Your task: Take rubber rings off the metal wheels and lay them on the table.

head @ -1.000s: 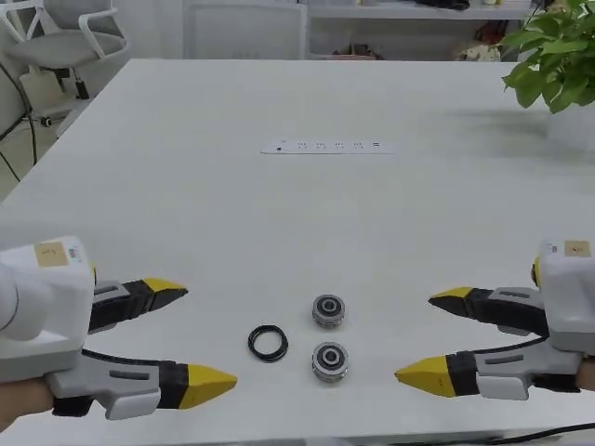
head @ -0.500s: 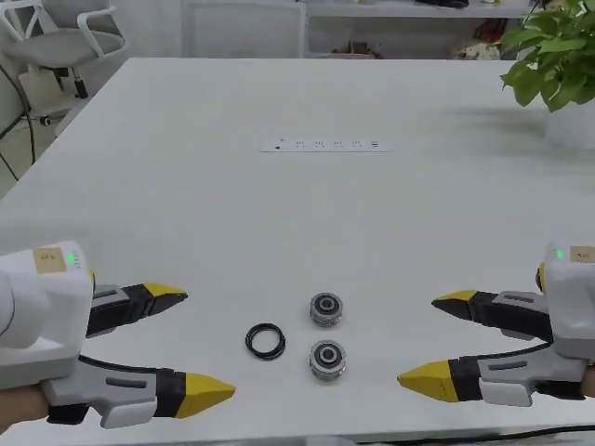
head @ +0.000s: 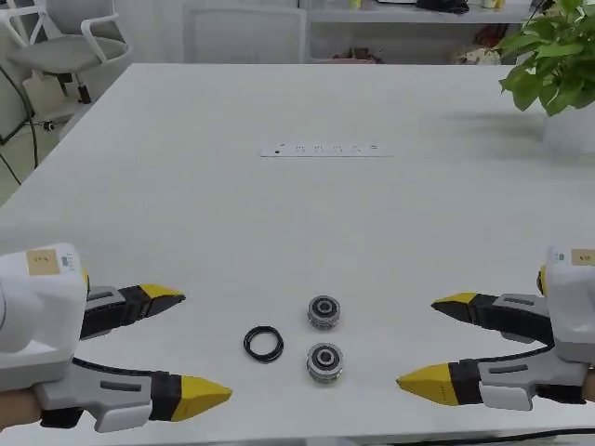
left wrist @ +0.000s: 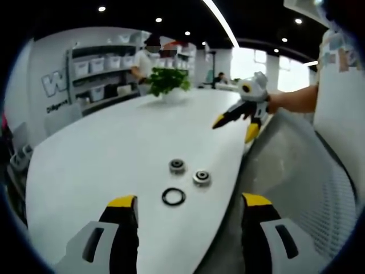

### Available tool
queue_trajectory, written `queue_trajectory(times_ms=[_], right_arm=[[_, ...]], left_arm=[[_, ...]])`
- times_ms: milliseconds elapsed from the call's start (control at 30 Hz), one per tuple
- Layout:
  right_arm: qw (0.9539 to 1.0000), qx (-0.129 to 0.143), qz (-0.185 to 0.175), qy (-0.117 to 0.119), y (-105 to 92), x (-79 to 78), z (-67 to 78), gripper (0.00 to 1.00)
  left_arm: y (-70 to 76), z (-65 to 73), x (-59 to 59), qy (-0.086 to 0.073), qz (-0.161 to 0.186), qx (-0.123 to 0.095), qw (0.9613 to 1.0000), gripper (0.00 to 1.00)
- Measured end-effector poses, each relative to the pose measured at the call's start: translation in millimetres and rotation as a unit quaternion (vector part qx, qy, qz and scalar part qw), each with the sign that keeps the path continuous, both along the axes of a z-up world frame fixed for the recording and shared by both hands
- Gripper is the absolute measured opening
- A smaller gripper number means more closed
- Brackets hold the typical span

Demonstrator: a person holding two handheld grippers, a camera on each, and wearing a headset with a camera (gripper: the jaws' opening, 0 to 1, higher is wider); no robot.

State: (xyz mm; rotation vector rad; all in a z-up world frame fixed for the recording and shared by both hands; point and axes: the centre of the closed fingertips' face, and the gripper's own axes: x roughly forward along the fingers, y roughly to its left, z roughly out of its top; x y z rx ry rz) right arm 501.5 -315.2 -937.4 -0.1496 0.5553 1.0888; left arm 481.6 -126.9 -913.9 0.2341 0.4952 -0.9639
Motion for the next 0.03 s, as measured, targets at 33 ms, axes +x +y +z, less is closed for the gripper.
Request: queue_trajectory(times_ms=[33], right_arm=[[1.0000, 0.000, 0.000, 0.000, -0.6, 0.3, 0.3, 0.73]], left_arm=[[0.3, 0.0, -0.2, 0.000, 0.001, 0.000, 1.0000, 0.74]])
